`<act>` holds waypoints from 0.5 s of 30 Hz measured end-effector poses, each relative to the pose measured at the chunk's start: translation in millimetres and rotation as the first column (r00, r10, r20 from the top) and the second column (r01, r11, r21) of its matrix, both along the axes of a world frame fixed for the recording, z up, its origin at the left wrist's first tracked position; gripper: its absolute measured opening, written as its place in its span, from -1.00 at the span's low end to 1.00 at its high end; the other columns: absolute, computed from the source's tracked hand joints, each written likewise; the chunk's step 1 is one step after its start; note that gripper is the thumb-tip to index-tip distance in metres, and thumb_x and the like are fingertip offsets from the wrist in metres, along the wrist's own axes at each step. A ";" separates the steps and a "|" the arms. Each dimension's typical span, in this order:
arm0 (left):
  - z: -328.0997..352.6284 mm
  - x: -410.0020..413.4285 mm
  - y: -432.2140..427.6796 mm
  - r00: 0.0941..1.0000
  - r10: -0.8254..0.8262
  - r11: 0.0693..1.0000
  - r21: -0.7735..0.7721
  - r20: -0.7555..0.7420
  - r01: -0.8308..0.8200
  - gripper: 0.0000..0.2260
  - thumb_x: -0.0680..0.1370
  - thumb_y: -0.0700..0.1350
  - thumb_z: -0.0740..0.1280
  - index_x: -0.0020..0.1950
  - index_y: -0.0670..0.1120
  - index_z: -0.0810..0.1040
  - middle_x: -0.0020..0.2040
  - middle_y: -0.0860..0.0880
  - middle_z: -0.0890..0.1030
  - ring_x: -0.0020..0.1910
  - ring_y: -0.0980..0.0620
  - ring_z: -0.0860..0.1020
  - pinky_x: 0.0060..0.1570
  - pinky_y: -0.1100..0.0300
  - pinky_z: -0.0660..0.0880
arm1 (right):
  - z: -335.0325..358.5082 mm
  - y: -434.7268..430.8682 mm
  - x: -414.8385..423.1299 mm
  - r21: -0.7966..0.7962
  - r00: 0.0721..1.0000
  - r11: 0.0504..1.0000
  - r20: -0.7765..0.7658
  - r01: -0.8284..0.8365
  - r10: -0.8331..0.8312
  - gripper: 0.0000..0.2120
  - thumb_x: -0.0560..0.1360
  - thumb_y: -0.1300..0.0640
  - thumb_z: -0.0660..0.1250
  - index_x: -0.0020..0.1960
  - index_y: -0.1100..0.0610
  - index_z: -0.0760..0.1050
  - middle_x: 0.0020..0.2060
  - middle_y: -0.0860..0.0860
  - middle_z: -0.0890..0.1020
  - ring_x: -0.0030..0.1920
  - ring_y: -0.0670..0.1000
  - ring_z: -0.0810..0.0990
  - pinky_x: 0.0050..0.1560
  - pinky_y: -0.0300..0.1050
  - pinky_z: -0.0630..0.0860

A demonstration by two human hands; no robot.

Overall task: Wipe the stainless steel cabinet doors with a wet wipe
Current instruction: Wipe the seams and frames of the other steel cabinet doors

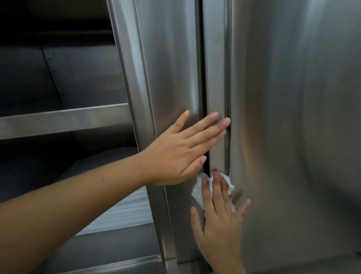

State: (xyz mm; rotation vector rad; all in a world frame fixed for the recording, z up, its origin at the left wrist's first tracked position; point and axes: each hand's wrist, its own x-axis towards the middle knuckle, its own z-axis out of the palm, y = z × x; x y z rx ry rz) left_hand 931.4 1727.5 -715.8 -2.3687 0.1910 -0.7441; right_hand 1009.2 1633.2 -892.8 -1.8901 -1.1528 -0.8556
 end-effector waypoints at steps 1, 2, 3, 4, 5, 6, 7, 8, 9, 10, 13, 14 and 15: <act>-7.8 1.2 -1.6 1.000 0.003 0.999 -0.036 0.005 -0.003 -0.51 0.60 -0.04 -0.01 0.51 -0.16 0.10 0.53 -0.09 0.07 0.51 0.01 -0.03 0.44 -0.07 -0.18 | -6.6 -1.2 -0.3 -0.012 1.000 1.000 -0.012 -0.003 0.003 -0.45 0.61 -0.17 -0.12 0.52 0.05 0.09 0.54 -0.02 0.02 0.52 -0.05 -0.01 0.29 0.37 -0.04; -13.8 2.4 -3.6 1.000 0.008 0.998 -0.068 0.018 -0.007 -0.51 0.60 -0.05 -0.01 0.51 -0.18 0.10 0.53 -0.10 0.09 0.51 0.00 -0.03 0.43 -0.10 -0.16 | -8.6 -1.9 -0.2 -0.008 1.000 1.000 -0.015 -0.005 0.005 -0.45 0.60 -0.17 -0.11 0.52 0.05 0.08 0.54 -0.03 0.01 0.52 -0.06 -0.03 0.30 0.37 -0.06; -18.5 3.4 -5.5 0.999 0.012 0.996 -0.086 0.032 -0.009 -0.51 0.60 -0.06 -0.01 0.51 -0.19 0.11 0.53 -0.12 0.12 0.51 -0.01 -0.03 0.43 -0.13 -0.14 | -7.4 -2.0 -0.3 0.003 1.000 1.000 -0.015 -0.008 0.009 -0.44 0.59 -0.17 -0.05 0.52 0.05 0.08 0.53 -0.04 0.02 0.52 -0.07 -0.04 0.31 0.35 -0.07; -22.4 4.2 -6.8 0.999 0.016 0.996 -0.092 0.046 -0.012 -0.51 0.60 -0.06 -0.01 0.51 -0.21 0.11 0.53 -0.14 0.14 0.50 -0.02 -0.03 0.42 -0.16 -0.12 | -3.3 -2.1 -0.5 0.018 1.000 1.000 -0.013 -0.016 0.016 -0.42 0.57 -0.16 0.01 0.52 0.05 0.08 0.53 -0.03 0.04 0.52 -0.08 -0.03 0.31 0.35 -0.09; -25.5 4.8 -7.6 0.998 0.021 0.995 -0.095 0.056 -0.016 -0.51 0.60 -0.07 -0.01 0.51 -0.22 0.11 0.53 -0.15 0.15 0.50 -0.02 -0.04 0.42 -0.17 -0.11 | 2.1 -1.6 0.0 0.032 1.000 0.999 -0.006 -0.027 0.027 -0.40 0.54 -0.14 0.05 0.51 0.06 0.08 0.52 -0.01 0.08 0.51 -0.07 -0.01 0.33 0.34 -0.12; -28.6 5.3 -8.2 0.998 0.025 0.995 -0.102 0.060 -0.019 -0.50 0.60 -0.07 -0.01 0.52 -0.22 0.10 0.53 -0.16 0.14 0.50 -0.01 -0.06 0.42 -0.16 -0.11 | 7.4 -1.1 0.5 0.048 0.999 0.998 0.001 -0.039 0.039 -0.39 0.53 -0.12 0.07 0.51 0.06 0.07 0.51 0.00 0.10 0.51 -0.06 0.01 0.35 0.31 -0.17; -31.2 5.6 -8.5 0.998 0.027 0.993 -0.113 0.063 -0.019 -0.50 0.61 -0.07 -0.01 0.52 -0.22 0.09 0.53 -0.16 0.13 0.50 -0.01 -0.08 0.43 -0.15 -0.13 | 11.5 -0.9 0.7 0.065 0.999 0.996 0.004 -0.055 0.054 -0.39 0.53 -0.11 0.07 0.52 0.07 0.06 0.50 0.02 0.11 0.51 -0.05 0.01 0.39 0.27 -0.22; -33.4 6.2 -8.8 0.997 0.027 0.992 -0.129 0.068 -0.018 -0.50 0.61 -0.07 -0.01 0.52 -0.22 0.09 0.53 -0.16 0.12 0.50 0.00 -0.10 0.43 -0.13 -0.15 | 13.2 -0.7 0.9 0.081 0.998 0.994 0.004 -0.070 0.070 -0.39 0.54 -0.10 0.07 0.52 0.08 0.04 0.50 0.04 0.11 0.52 -0.04 -0.01 0.42 0.20 -0.25; -34.6 6.5 -9.1 0.997 0.028 0.989 -0.144 0.071 -0.018 -0.50 0.61 -0.07 0.00 0.52 -0.23 0.08 0.54 -0.16 0.11 0.50 0.01 -0.12 0.44 -0.12 -0.16 | 12.5 -0.3 1.0 0.093 0.997 0.993 0.007 -0.078 0.078 -0.38 0.54 -0.10 0.07 0.52 0.09 0.01 0.50 0.06 0.11 0.52 -0.03 -0.04 0.45 0.15 -0.23; -35.4 6.8 -9.5 0.997 0.029 0.988 -0.155 0.071 -0.018 -0.49 0.60 -0.07 0.00 0.52 -0.23 0.06 0.54 -0.16 0.11 0.50 0.02 -0.13 0.44 -0.11 -0.17 | 9.4 0.1 1.4 0.098 0.997 0.992 0.016 -0.078 0.077 -0.36 0.54 -0.09 0.07 0.53 0.10 -0.01 0.50 0.08 0.10 0.52 -0.02 -0.05 0.46 0.11 -0.19; -36.5 7.8 -8.2 0.997 0.028 0.988 -0.155 0.077 -0.016 -0.49 0.60 -0.07 0.01 0.51 -0.24 0.04 0.53 -0.18 0.11 0.49 0.01 -0.13 0.44 -0.13 -0.15 | -9.7 1.1 5.2 0.080 0.995 0.993 0.057 -0.084 0.079 -0.32 0.53 -0.08 0.10 0.55 0.08 -0.07 0.50 0.13 0.10 0.53 0.01 -0.04 0.49 0.04 -0.12; -37.2 8.4 -7.5 0.997 0.030 0.988 -0.154 0.077 -0.018 -0.49 0.60 -0.07 0.00 0.51 -0.24 0.05 0.53 -0.19 0.11 0.49 0.00 -0.14 0.44 -0.14 -0.14 | -17.7 0.6 6.7 0.065 0.994 0.994 0.065 -0.091 0.087 -0.32 0.53 -0.08 0.10 0.55 0.08 -0.08 0.50 0.14 0.10 0.53 0.02 -0.03 0.49 0.03 -0.11; -37.7 9.2 -6.7 0.996 0.034 0.988 -0.153 0.077 -0.022 -0.49 0.60 -0.08 0.00 0.51 -0.24 0.05 0.53 -0.20 0.11 0.48 0.00 -0.14 0.44 -0.15 -0.13 | -26.1 0.0 8.2 0.048 0.993 0.994 0.074 -0.094 0.090 -0.31 0.53 -0.08 0.11 0.55 0.09 -0.08 0.50 0.16 0.10 0.53 0.04 -0.02 0.49 0.02 -0.09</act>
